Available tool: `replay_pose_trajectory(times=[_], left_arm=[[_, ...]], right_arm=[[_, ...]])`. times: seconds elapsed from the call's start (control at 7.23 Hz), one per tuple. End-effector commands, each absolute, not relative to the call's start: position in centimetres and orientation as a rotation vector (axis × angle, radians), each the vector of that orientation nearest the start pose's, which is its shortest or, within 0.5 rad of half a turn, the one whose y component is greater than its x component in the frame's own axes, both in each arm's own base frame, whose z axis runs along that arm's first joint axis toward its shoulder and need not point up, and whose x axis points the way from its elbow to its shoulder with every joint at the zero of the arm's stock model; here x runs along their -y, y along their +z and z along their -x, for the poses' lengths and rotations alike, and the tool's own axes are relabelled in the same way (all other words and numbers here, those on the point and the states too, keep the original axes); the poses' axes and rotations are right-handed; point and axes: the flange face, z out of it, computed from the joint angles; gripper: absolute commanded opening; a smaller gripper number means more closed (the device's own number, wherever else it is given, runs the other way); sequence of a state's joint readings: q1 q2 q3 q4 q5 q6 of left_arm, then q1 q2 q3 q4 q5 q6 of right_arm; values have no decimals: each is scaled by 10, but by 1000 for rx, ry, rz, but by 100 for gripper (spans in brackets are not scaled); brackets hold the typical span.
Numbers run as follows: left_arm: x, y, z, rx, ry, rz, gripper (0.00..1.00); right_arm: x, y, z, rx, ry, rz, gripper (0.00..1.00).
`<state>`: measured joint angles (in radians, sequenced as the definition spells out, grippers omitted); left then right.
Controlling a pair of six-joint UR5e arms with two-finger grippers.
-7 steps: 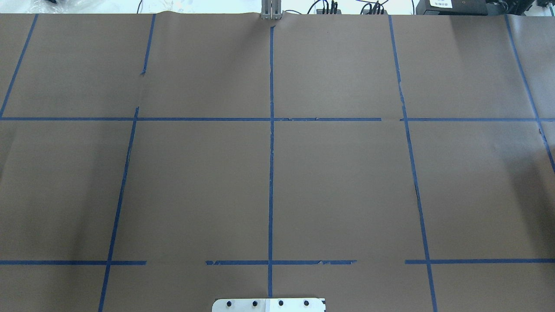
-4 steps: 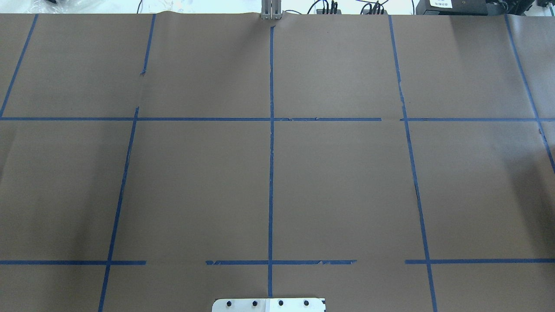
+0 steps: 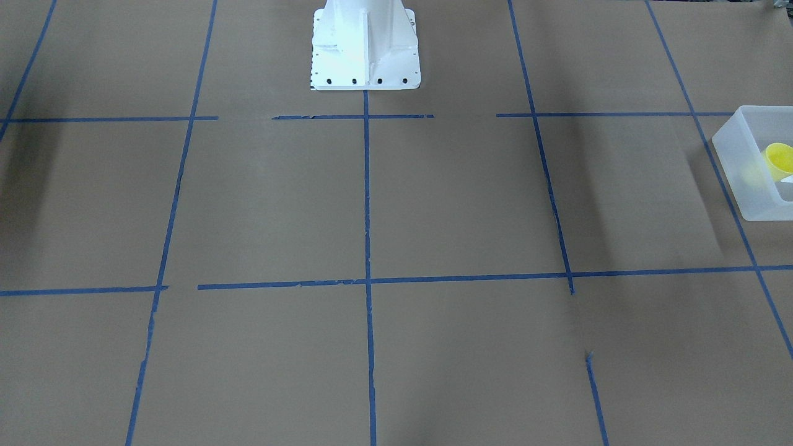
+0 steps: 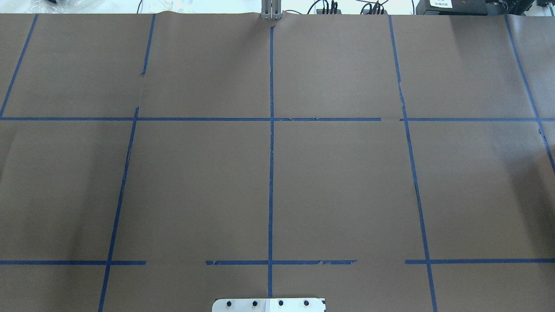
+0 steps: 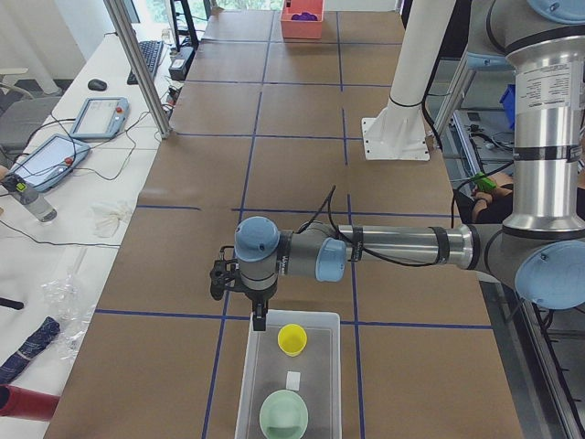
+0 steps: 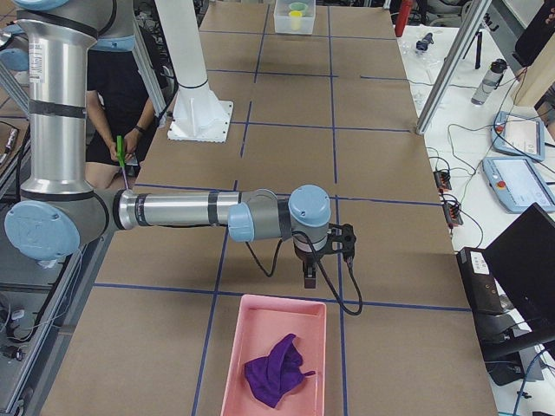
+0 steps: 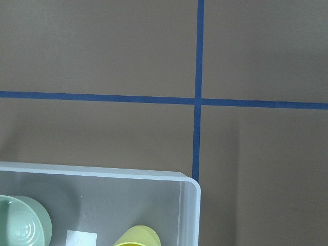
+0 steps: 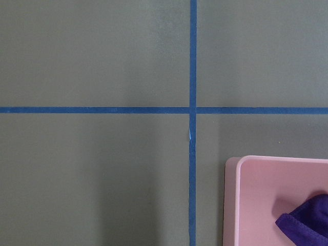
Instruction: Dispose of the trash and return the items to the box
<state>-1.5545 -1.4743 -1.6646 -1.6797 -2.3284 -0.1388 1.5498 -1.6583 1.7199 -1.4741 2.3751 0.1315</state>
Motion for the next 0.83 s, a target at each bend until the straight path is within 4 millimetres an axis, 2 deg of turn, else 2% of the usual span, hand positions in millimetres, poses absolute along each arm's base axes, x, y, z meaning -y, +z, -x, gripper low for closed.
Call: replay_pose_trajectory(times=[0.0, 0.28, 0.55, 0.69], left_arm=[[459, 648, 58, -761, -77, -41, 100], [457, 644, 62, -763, -83, -52, 100], [457, 642, 82, -762, -121, -74, 100], [457, 640, 83, -762, -123, -78, 100]], right_arm=[[464, 615, -52, 811, 40, -87, 100], [465, 614, -52, 811, 41, -89, 100], [465, 614, -52, 811, 41, -87, 100], [465, 614, -52, 811, 41, -87, 100]])
